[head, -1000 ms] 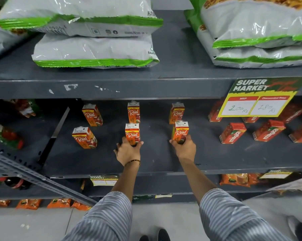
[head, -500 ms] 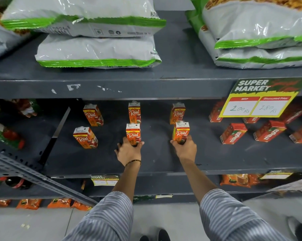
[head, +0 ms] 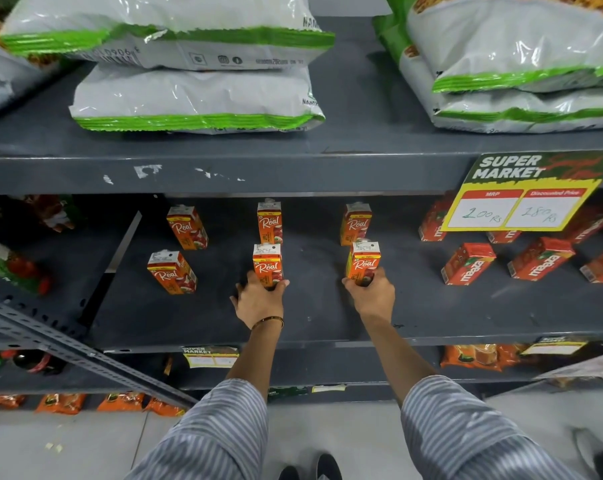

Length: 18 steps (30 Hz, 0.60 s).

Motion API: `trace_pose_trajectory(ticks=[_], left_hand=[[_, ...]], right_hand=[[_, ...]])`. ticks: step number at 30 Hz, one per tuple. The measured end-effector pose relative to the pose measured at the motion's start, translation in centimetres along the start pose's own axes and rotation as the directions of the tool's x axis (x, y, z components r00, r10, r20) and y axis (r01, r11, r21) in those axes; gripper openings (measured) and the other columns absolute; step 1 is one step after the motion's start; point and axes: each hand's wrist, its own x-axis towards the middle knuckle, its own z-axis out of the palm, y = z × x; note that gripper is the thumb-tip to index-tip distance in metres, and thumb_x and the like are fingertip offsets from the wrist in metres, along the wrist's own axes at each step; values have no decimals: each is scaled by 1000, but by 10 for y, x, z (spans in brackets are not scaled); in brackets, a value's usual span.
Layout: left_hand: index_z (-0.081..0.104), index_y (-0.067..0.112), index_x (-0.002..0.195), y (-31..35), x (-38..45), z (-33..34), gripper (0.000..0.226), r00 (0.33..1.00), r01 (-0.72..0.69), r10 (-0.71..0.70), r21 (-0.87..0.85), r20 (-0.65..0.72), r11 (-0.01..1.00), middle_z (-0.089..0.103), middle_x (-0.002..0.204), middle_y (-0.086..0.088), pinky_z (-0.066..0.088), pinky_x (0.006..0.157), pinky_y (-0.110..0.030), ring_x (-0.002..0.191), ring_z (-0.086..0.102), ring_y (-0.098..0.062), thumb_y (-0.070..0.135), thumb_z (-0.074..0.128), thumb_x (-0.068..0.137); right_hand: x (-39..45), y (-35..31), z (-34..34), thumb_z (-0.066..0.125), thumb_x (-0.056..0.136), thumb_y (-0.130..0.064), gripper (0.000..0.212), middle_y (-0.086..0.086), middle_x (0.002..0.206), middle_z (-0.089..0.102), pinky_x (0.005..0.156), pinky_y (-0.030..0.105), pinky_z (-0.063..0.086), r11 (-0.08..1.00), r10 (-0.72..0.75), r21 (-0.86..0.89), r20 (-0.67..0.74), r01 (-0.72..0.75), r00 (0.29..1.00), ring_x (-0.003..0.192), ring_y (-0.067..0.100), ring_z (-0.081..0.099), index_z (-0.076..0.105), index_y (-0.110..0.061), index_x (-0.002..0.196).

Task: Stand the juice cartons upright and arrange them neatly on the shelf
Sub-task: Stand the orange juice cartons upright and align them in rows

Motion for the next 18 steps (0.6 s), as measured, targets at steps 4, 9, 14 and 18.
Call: trace_pose_trajectory(ticks=[4, 9, 14, 18], left_hand=[[49, 7, 116, 1, 0, 0, 69, 1000, 0, 0, 3, -9, 1000, 62, 118, -24, 41, 100, -60, 119, 52, -43, 48, 76, 67], [49, 8, 116, 0, 1, 1, 68, 1000, -3, 3, -3, -13, 1000, 62, 119, -23, 41, 100, -60, 120, 51, -43, 48, 75, 68], [49, 8, 118, -1, 2, 3, 70, 1000, -8, 8, -2, -15, 1000, 62, 121, -22, 39, 102, -60, 121, 51, -42, 50, 74, 68], [47, 7, 120, -2, 1, 3, 72, 1000, -2, 2, -8, -12, 1000, 61, 122, -22, 39, 103, -60, 122, 49, -42, 49, 75, 68]], right_hand=[[0, -1, 0, 75, 76, -34, 55, 11, 117, 65, 92, 41, 51, 1000, -1, 6, -2, 1, 1000, 106, 30, 63, 51, -11, 119], [0, 0, -1, 74, 77, -32, 55, 10, 119, 64, 94, 43, 51, 1000, -2, 19, 21, 2, 1000, 107, 29, 63, 50, -12, 121], [0, 0, -1, 74, 77, -31, 54, 11, 118, 64, 94, 43, 50, 1000, 1, 31, 20, -2, 1000, 107, 30, 63, 50, -12, 121], [0, 0, 0, 74, 77, -31, 54, 11, 118, 64, 94, 42, 50, 999, -1, 38, 20, 1, 1000, 107, 30, 63, 50, -11, 121]])
